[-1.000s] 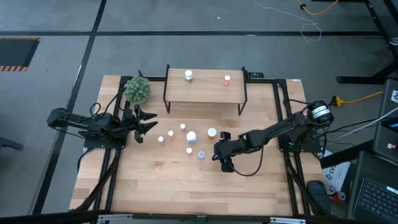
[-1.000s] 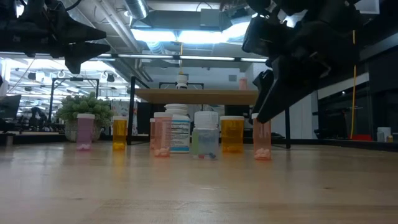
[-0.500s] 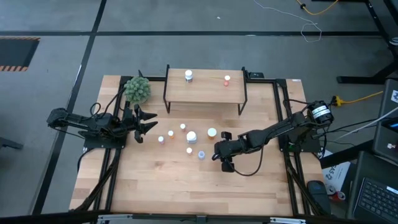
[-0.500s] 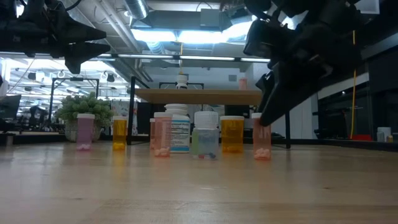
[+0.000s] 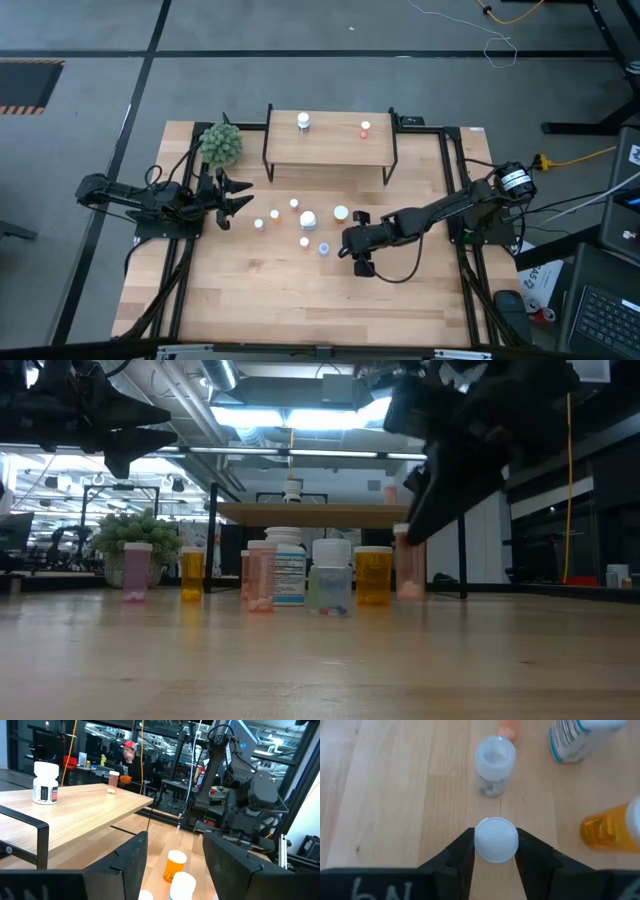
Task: Pick and place medicine bottles onto shelf by color
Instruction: Put the pink pill bottle on the shelf
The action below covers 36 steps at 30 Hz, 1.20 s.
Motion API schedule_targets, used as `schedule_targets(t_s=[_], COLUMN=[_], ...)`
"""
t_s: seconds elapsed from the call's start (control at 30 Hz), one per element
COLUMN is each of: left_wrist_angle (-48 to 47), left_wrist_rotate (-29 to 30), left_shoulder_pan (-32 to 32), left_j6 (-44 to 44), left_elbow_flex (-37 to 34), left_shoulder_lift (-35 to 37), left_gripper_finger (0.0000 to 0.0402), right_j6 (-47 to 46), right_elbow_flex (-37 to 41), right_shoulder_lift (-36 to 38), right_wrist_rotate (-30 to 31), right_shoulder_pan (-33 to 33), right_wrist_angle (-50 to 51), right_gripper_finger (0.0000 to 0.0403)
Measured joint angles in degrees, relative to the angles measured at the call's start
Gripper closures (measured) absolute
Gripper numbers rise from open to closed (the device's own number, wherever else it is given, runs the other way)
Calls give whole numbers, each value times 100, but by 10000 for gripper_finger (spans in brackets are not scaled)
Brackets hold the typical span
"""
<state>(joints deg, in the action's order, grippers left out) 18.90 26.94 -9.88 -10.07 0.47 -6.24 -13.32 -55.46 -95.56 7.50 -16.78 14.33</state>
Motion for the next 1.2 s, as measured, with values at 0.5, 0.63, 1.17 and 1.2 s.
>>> schedule_targets(t_s=[0.5,0.63,1.17,1.2], left_wrist_angle=[0,2,-2,-2], left_wrist_rotate=[0,0,0,0], left_shoulder_pan=[0,-1,1,1], left_j6=[-9,-8,7,7], left_elbow_flex=[0,-1,0,0], left_shoulder_lift=[-1,0,0,0], left_gripper_finger=[215,215,215,215], right_j6=[1707,2180,3450,3382], right_elbow_flex=[-2430,-3159,-4534,-4534], right_shoulder_lift=[-1,1,-10,-40], right_wrist_rotate=[1816,1951,507,279], right_shoulder_pan=[562,976,3471,3656], right_wrist_angle=[2182,2346,2341,2327], right_gripper_finger=[275,275,275,275])
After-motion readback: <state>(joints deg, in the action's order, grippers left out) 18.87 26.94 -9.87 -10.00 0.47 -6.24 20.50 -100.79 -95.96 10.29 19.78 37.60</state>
